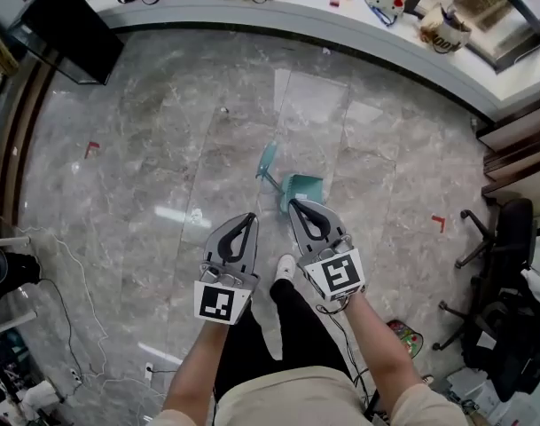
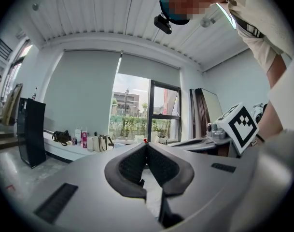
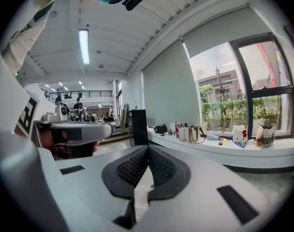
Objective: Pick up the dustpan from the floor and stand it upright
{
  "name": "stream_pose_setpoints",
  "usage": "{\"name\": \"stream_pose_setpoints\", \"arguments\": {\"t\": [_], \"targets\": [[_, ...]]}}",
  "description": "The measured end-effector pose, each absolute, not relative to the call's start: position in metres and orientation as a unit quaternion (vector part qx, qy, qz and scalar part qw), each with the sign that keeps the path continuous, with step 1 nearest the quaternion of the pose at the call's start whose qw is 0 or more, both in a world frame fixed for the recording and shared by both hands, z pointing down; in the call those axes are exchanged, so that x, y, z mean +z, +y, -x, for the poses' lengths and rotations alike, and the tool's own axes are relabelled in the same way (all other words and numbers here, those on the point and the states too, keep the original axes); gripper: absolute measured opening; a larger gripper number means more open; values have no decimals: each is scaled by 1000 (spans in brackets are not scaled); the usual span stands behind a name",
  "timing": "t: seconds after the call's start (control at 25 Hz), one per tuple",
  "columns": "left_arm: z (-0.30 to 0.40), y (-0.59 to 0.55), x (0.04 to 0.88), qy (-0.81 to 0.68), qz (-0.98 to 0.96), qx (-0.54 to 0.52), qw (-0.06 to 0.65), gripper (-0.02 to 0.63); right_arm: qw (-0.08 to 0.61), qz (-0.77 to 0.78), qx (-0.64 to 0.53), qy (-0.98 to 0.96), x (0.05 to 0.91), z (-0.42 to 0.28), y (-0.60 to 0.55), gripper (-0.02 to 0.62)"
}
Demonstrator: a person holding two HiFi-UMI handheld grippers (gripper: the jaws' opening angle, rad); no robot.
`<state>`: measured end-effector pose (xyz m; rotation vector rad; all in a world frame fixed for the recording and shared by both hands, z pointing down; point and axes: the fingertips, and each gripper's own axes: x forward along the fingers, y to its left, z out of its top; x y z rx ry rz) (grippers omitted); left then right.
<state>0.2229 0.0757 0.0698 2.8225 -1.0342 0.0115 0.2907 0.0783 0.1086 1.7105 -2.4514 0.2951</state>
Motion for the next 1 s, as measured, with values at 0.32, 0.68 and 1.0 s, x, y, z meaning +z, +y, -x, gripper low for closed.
{"name": "stream_pose_setpoints", "arguments": {"t": [0.32,0.68,1.0], "targets": [[-168,140,-18,-330,-942,27,55,11,64,-597,81,-796,-4,-269,154,17],[-103,192,-85,-288,-958,-4,5,11,59,-625,57,-776,-58,-201,217,17],[-51,237,-95,-287,-958,-10,5,11,50,-639,56,-765,-71,-152,266,17]]}}
